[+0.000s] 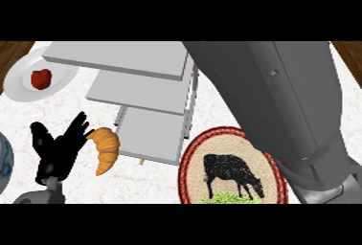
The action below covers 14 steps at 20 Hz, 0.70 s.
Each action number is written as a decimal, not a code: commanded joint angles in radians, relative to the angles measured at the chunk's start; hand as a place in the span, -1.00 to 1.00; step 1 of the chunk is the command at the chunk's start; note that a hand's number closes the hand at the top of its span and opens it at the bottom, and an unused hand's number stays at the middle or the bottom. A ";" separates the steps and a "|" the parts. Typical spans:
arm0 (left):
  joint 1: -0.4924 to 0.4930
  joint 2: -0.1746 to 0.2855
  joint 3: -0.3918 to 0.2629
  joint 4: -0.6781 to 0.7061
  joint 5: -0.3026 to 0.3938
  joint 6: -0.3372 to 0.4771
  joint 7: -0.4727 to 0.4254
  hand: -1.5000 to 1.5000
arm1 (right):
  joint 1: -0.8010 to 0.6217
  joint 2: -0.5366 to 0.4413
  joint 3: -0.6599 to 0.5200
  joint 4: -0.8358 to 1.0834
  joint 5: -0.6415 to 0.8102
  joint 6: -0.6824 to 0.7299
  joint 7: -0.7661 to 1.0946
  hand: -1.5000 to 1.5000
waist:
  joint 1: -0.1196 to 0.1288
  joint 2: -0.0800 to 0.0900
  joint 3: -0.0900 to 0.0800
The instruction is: Pick the lemon from the placemat and place it in the tiered shelf
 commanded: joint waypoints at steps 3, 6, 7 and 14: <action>0.021 0.016 0.020 0.013 0.003 0.003 0.019 0.00 | 0.031 -0.055 -0.121 -0.162 0.124 0.005 0.223 -1.00 | -0.027 -0.005 -0.003; 0.051 -0.007 0.011 0.013 0.014 -0.008 0.002 0.00 | 0.107 -0.035 -0.139 -0.324 0.150 0.071 0.240 -1.00 | -0.034 -0.008 -0.003; 0.059 0.013 0.027 0.024 0.016 -0.014 0.001 0.00 | 0.160 -0.060 -0.175 -0.388 0.111 0.076 0.199 -1.00 | -0.040 -0.007 -0.002; 0.059 0.012 0.023 0.004 0.009 -0.012 0.007 0.00 | 0.308 -0.069 -0.214 -0.743 0.020 0.326 0.214 -1.00 | -0.034 -0.004 -0.003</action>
